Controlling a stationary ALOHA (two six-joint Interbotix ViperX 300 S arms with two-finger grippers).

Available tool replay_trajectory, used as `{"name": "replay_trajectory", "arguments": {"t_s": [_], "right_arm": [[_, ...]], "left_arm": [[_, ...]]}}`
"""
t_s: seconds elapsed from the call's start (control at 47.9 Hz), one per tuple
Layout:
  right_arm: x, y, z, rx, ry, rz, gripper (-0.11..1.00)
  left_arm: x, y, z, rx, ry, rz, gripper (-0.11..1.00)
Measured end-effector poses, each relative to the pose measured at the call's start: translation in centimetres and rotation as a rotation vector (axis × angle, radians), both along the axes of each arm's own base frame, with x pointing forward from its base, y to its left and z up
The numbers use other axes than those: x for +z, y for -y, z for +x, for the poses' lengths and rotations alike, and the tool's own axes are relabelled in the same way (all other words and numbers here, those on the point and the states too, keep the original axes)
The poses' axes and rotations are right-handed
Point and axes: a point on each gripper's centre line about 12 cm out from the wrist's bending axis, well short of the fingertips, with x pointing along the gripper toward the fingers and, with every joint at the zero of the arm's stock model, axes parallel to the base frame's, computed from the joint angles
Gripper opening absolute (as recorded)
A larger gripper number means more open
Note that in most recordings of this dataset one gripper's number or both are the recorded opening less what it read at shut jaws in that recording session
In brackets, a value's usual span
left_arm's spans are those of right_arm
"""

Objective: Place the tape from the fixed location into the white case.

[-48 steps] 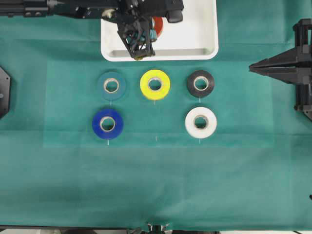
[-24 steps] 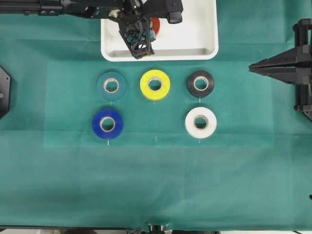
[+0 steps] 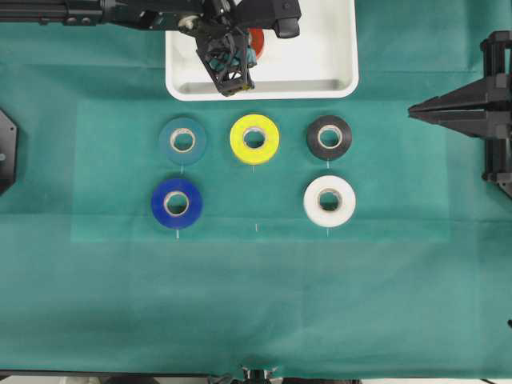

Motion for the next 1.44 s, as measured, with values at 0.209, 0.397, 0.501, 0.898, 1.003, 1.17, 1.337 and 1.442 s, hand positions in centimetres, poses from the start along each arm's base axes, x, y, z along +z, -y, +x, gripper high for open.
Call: {"name": "replay_trajectory", "arguments": {"t_s": [0.209,0.397,0.501,0.898,1.003,1.17,1.337,1.442], "right_arm": [[0.0,0.0,0.0,0.000,0.000,0.000,0.00],[0.0,0.0,0.0,0.000,0.000,0.000,0.00],[0.0,0.0,0.0,0.000,0.000,0.000,0.00],[0.0,0.0,0.0,0.000,0.000,0.000,0.00],[0.0,0.0,0.0,0.000,0.000,0.000,0.00],[0.0,0.0,0.0,0.000,0.000,0.000,0.00],[0.0,0.0,0.0,0.000,0.000,0.000,0.00],[0.0,0.0,0.0,0.000,0.000,0.000,0.00]], "left_arm": [[0.0,0.0,0.1,0.001,0.006,0.001,0.41],[0.1,-0.1,0.2,0.002,0.017,0.004,0.93],[0.1,-0.1,0.2,0.002,0.019,0.005,0.89],[0.0,-0.1,0.0,0.004,0.006,0.000,0.87],[0.0,0.1,-0.2,0.002,-0.012,-0.006,0.87],[2.0,0.3,-0.6,0.001,-0.001,-0.002,0.87],[4.6,0.8,-1.3,-0.003,0.002,-0.002,0.87],[6.0,1.2,-1.6,-0.009,-0.007,-0.005,0.87]]}}
